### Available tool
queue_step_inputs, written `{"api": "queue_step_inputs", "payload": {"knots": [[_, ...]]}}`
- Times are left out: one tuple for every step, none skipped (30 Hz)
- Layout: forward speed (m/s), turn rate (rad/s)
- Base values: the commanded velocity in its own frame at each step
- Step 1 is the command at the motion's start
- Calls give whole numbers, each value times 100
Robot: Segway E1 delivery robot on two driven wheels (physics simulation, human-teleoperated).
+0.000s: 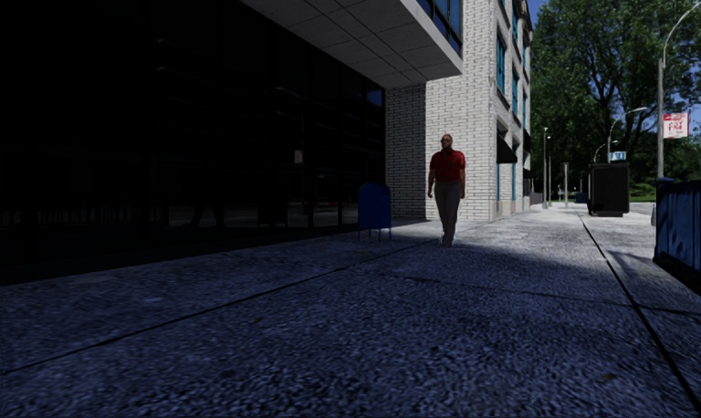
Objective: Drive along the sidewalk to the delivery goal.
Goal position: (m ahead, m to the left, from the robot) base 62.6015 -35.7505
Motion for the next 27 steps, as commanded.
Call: {"api": "queue_step_inputs", "payload": {"knots": [[141, -70], [141, -70], [141, -70], [141, -70], [141, -70], [141, -72], [141, -72], [141, -72], [141, -73], [141, -73], [141, -73], [141, -73], [141, -73], [141, -73], [141, -73], [141, -73], [141, -73], [141, -73], [141, -73], [141, -73], [141, -73], [141, -73], [141, -73], [141, -67], [141, -48], [141, -48], [141, 0]]}}
